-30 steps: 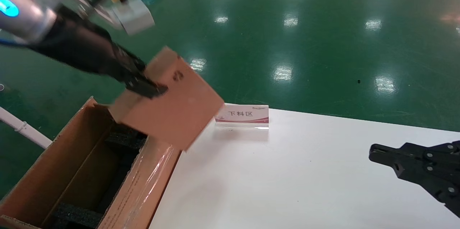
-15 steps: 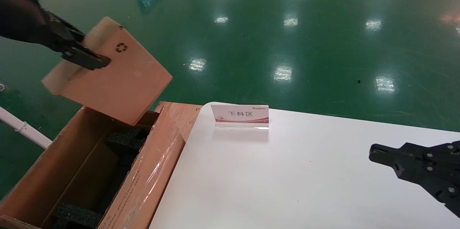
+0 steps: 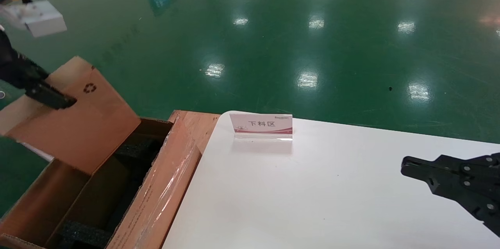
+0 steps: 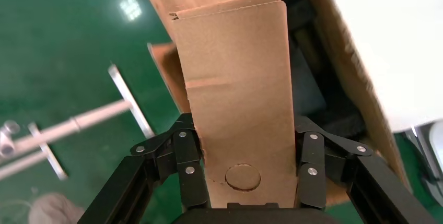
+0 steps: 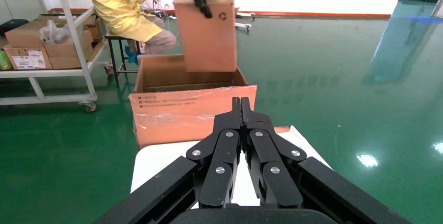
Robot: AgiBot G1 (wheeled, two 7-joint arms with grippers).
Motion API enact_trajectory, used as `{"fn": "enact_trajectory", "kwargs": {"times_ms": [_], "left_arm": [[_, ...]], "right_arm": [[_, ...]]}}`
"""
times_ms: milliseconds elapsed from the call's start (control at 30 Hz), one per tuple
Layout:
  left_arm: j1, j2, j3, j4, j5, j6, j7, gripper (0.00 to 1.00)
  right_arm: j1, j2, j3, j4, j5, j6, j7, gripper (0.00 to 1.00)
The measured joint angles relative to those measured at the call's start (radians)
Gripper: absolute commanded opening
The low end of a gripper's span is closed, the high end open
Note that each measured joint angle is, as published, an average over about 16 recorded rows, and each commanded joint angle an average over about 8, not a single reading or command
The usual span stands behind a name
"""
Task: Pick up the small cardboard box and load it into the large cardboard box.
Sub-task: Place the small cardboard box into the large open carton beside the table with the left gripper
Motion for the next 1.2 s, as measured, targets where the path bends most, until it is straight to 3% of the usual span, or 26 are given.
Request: {"fn": "enact_trajectory", "kwargs": {"times_ms": [367,1200], "left_arm": [[0.072,-0.012,0.120,0.067,-0.046,-0.044,-0.022,0.00],[0.321,0.009,0.151,0.284,-0.088,-0.166,0.011,0.00]], "right_arm": [[0.000,0.000,-0.001,0.000,0.000,0.000,0.000,1.00],[0.000,0.001,-0.002,0.000,0.001,0.001,-0.001,1.00]]}}
